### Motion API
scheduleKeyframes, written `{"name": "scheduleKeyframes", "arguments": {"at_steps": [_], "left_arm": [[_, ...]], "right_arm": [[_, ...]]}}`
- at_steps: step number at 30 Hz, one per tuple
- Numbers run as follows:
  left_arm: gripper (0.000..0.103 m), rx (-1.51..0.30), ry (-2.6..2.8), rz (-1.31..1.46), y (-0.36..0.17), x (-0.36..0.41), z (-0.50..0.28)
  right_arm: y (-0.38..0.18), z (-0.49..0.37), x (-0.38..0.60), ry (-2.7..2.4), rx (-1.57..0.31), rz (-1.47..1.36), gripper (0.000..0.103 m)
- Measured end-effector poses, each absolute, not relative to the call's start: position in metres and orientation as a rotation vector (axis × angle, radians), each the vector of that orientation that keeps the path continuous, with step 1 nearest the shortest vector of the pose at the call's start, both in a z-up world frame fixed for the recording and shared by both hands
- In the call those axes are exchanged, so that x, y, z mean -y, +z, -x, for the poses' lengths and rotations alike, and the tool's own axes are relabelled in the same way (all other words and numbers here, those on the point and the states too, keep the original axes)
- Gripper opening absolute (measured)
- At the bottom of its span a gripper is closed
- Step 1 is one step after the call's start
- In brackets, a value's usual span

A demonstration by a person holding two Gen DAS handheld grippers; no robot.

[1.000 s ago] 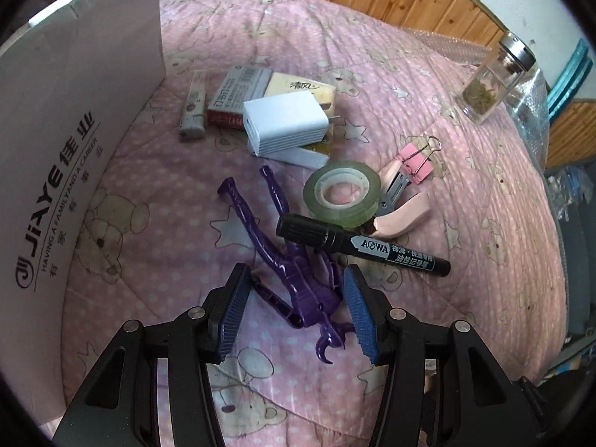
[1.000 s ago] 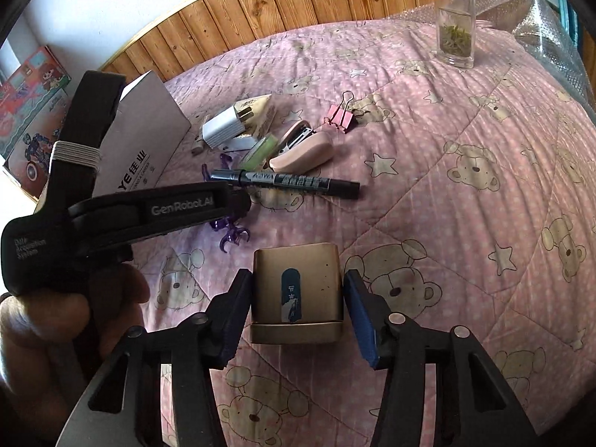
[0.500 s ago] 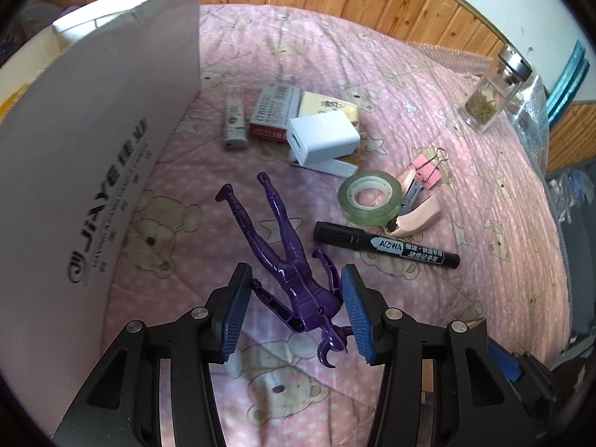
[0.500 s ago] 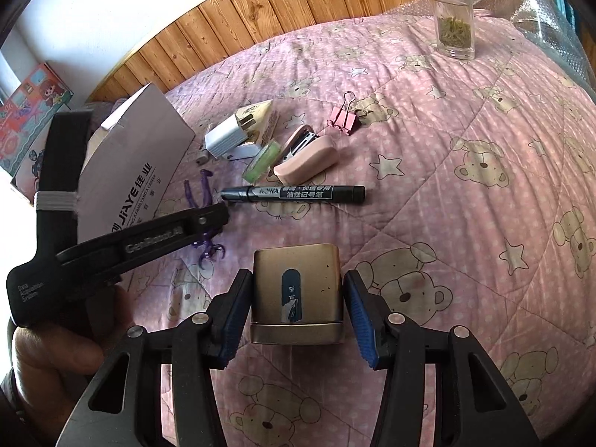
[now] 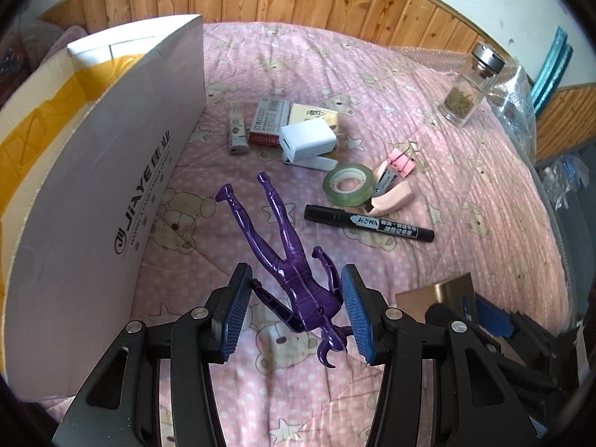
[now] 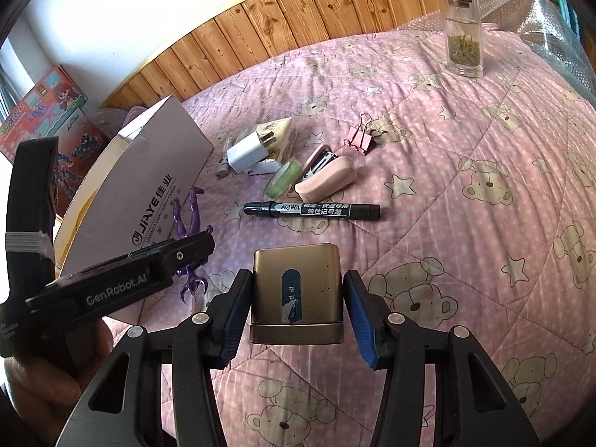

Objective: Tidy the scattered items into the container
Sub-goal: 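Carry the gold box and purple figure over the white cardboard box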

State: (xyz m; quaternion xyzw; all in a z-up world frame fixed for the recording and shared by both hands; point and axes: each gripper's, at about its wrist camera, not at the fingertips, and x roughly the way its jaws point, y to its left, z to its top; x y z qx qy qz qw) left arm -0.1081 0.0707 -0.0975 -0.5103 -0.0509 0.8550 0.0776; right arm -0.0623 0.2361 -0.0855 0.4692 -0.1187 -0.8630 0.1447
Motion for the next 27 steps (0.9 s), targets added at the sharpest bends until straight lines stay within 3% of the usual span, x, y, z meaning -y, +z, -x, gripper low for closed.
{"name": "scheduleKeyframes", "arguments": {"at_steps": [27], "left_arm": [[0.051,0.172,2.619,1.381,-0.039,-0.052,0.051]], "right_arm": [[-0.066,0.041,-0.221,-2.502,0.238,-1.257,0.051]]}}
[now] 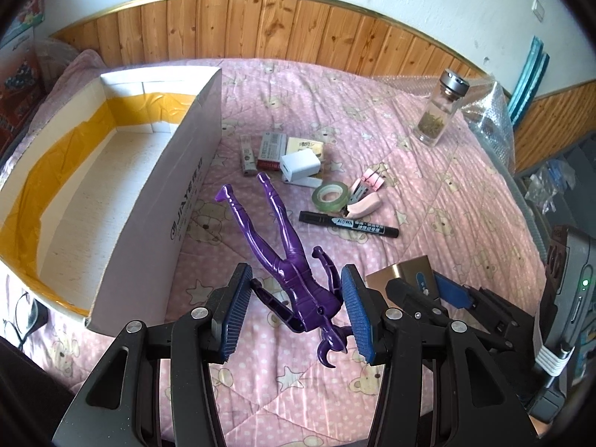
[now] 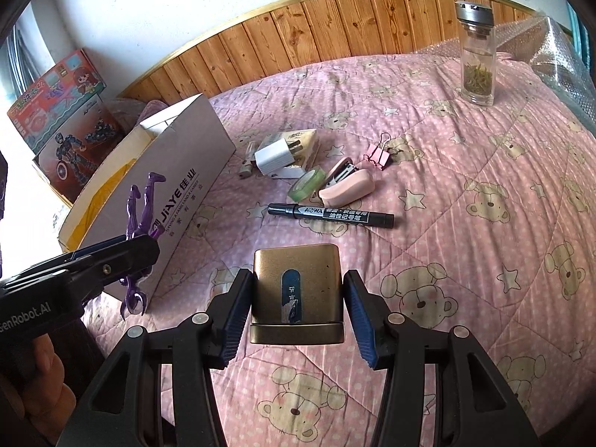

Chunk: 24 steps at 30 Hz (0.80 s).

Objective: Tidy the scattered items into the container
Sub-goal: 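Carry the gold box and purple figure over the white cardboard box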

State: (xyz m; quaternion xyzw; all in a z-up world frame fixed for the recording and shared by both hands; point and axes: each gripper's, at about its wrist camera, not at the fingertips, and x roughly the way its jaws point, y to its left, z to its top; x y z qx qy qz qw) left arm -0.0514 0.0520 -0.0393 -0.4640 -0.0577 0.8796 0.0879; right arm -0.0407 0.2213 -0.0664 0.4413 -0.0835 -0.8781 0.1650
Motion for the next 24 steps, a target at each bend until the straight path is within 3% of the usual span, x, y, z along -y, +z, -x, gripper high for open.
{"name": "scheduleKeyframes", "arguments": {"at_steps": [24], "left_arm": [[0.051,0.323,2.648,1.266,-0.001,-0.021,0.032]], "right_arm": [[-0.026,0.029,-0.194,-2.472,0.189,-1.162,0.051]]}}
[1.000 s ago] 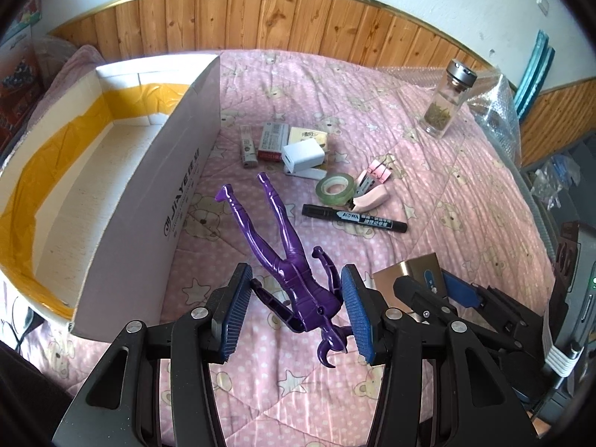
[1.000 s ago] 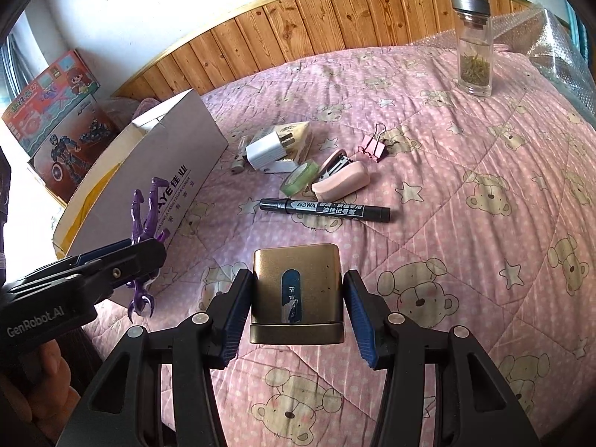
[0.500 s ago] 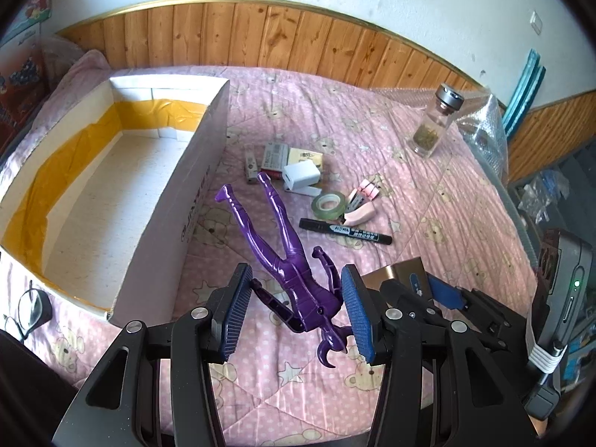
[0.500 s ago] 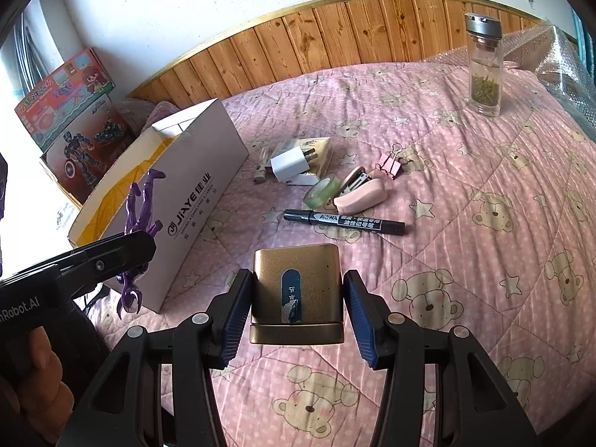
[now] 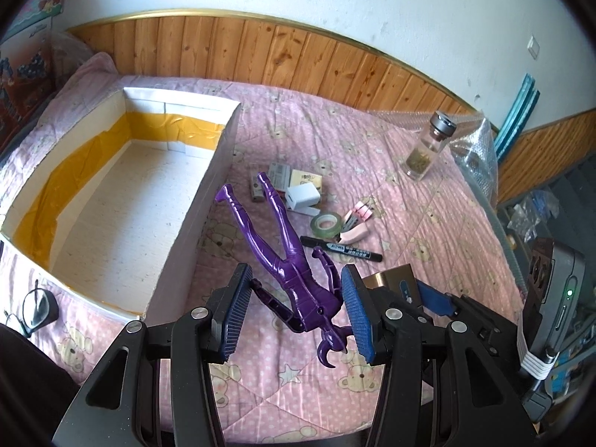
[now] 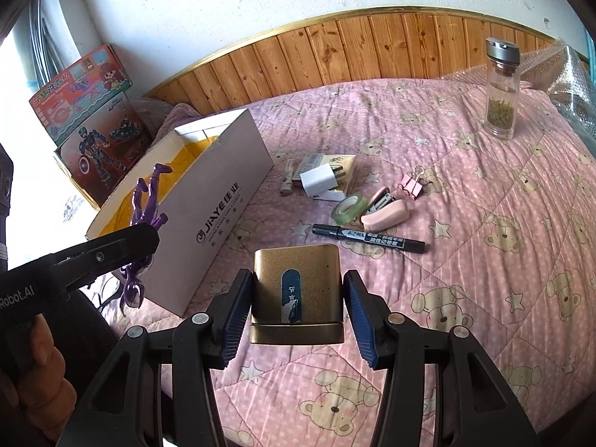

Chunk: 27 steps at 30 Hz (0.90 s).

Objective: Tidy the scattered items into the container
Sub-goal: 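Carry the gold box and purple figure over the white cardboard box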

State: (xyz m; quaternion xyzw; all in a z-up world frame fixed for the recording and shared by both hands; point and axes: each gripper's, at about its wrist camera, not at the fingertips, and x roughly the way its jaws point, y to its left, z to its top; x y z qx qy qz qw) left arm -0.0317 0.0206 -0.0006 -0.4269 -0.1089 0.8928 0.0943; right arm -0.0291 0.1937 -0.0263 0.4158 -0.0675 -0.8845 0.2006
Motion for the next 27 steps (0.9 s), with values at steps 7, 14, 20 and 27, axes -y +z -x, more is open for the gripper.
{"name": "scheduleKeyframes", "arguments": {"at_steps": [7,14,20,27], "left_arm": [[0.051,0.363,2.662,1.241,0.007,-0.009,0.03],[0.051,0.404,2.681,1.226,0.012,0.007,0.029],[0.051,0.442,2.692,1.214,0.014,0.022,0.029],[0.051,0.49,2.705,1.197,0.017,0.04,0.028]], "right_arm": [[-0.012,0.028,-0.178,-2.458,0.144,-1.124,0.051],[-0.001,0.029,-0.165,-2.451,0.111,-1.1,0.051],[0.011,0.031,-0.152,-2.444,0.082,-1.076,0.051],[0.02,0.032,-0.134,-2.425,0.049,-1.063,0.051]]}}
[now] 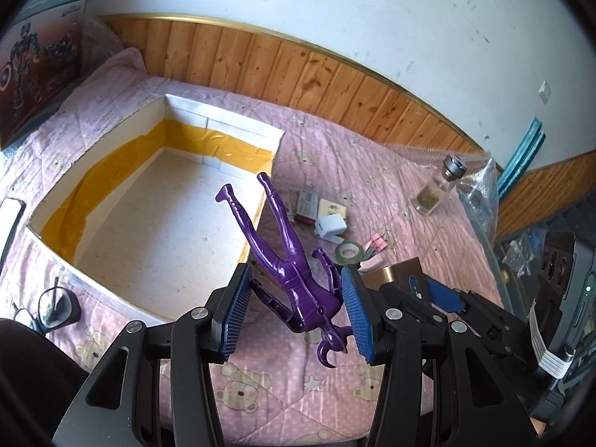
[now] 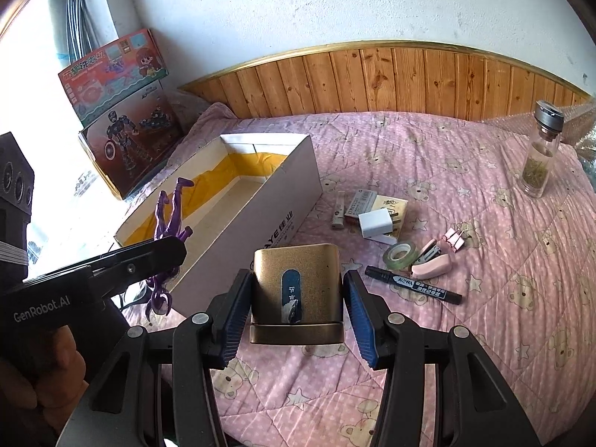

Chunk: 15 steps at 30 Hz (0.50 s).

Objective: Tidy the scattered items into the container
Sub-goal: 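Carry the gold box and purple figure over the white cardboard box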

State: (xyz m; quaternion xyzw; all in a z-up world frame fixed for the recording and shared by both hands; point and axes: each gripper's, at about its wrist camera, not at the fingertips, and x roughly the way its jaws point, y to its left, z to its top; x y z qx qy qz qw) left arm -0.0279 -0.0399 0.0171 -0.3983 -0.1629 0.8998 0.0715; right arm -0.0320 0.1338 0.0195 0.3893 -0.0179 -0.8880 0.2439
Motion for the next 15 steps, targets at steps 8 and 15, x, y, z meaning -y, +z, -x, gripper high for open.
{"name": "scheduleKeyframes", "arguments": {"at_steps": [8,15], "left_arm": [[0.051,0.552,2.717,1.182,0.017,0.063,0.026],[0.051,0.609,2.724,1.174,0.016,0.086,0.028]], "right_arm": [[0.028,0.033,-0.11,-2.402,0.009,-1.048,0.051],[0.035,0.032,-0.087,-2.38,-0.03,-1.033,0.051]]}}
